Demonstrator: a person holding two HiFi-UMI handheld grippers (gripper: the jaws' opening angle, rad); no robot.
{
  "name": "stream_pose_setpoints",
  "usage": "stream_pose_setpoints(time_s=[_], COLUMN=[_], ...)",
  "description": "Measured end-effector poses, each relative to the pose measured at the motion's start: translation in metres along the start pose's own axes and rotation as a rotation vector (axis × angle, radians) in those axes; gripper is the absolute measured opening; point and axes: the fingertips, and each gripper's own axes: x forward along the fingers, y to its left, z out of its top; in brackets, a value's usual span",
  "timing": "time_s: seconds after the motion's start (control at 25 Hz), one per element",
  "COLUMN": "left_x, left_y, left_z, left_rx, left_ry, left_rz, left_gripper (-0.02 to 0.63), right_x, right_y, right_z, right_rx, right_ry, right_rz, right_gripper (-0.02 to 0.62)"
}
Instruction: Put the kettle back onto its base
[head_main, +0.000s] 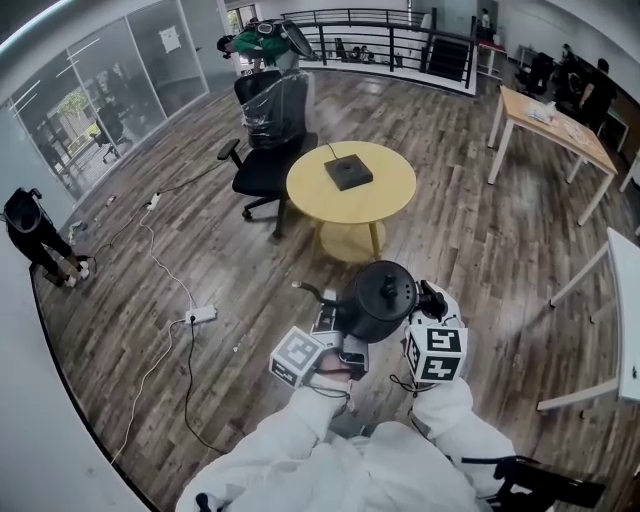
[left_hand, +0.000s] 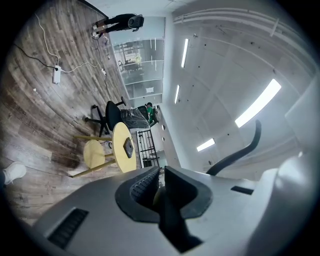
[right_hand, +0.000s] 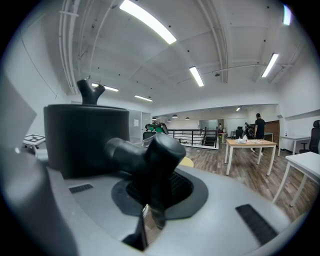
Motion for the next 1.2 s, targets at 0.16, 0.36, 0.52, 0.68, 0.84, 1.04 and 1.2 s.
stream_pose_setpoints(time_s=[0.16,0.36,0.52,0.68,0.84,1.04,1.2], left_x=[0.028,0.072,0.118,0.159,0.202,0.252,0.284], left_y=[0.008,0.017,0.025,0.033,0.038,0.048,0.056], left_z=[0.008,0.023,0.038,0.051,0.069,0.095,0.115], left_rx=[-0.004,-0.007,-0.020,-0.022,-0.026,-0.028,-0.020], left_ry=[0.000,0.007,0.011,0.026,0.034,0.044,0.062], left_rz=[-0.013,-0.013,-0.021,-0.020,-0.031,-0.031,-0.045], left_gripper=[0.034,0.034,0.034,0.034,0.034,0.034,0.034], right_x=[0.028,0.074,0.119,0.159,0.201,0.255,0.289], right_y=[-0.004,-0.010,-0.016,-0.022,-0.025,-0.024,-0.018], right_z=[0.005,0.013,0.025,0.035,0.048,0.062,0.068], right_rx=[-0.009,-0.007,-0.021,-0.020,-0.026,-0.023,-0.017], right_ry=[-0.009,-0.002,-0.012,-0.008,-0.015,-0.016,-0.027], right_rz=[-0.005,-0.012,-0.030,-0.046,-0.061,-0.074,-0.083], right_gripper=[0.044,0.044,0.044,0.044,0.044,0.044,0.044])
